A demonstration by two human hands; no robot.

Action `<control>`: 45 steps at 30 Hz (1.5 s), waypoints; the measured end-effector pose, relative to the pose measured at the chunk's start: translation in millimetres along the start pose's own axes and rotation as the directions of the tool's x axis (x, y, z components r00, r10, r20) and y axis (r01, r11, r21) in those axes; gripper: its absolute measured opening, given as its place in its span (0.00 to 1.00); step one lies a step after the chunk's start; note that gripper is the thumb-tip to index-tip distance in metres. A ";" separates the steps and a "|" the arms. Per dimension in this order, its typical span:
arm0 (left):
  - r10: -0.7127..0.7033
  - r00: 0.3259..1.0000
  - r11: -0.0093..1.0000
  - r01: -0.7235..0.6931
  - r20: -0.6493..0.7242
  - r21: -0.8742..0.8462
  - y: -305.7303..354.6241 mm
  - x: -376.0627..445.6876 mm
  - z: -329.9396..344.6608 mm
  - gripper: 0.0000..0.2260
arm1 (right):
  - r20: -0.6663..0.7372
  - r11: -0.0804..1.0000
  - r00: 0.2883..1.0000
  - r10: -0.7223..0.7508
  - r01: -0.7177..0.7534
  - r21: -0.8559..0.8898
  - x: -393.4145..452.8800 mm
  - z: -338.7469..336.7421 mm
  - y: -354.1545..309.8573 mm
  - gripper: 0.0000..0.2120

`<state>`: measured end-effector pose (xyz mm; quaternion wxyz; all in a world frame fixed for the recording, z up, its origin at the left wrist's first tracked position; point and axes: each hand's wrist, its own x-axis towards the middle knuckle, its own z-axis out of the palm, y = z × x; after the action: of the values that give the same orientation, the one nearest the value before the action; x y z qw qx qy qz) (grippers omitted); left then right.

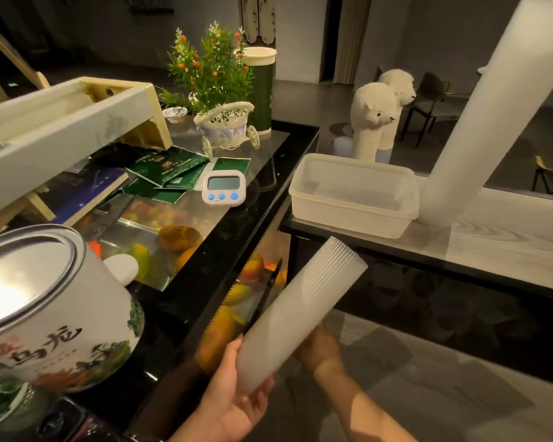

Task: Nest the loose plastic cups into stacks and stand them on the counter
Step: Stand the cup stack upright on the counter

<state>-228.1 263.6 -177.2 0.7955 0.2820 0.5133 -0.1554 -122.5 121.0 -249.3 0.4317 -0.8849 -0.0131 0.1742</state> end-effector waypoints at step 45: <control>-0.155 0.854 0.928 -0.047 0.497 0.370 -66.2 -54.9 129.9 0.37 | -0.429 0.781 0.896 -0.112 0.346 0.520 -153.0 -186.6 -48.4 0.46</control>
<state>-192.3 129.8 -106.0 0.8320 0.3591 0.2496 -0.3415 -200.3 -17.0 -60.9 0.6947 -0.7168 0.0140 -0.0574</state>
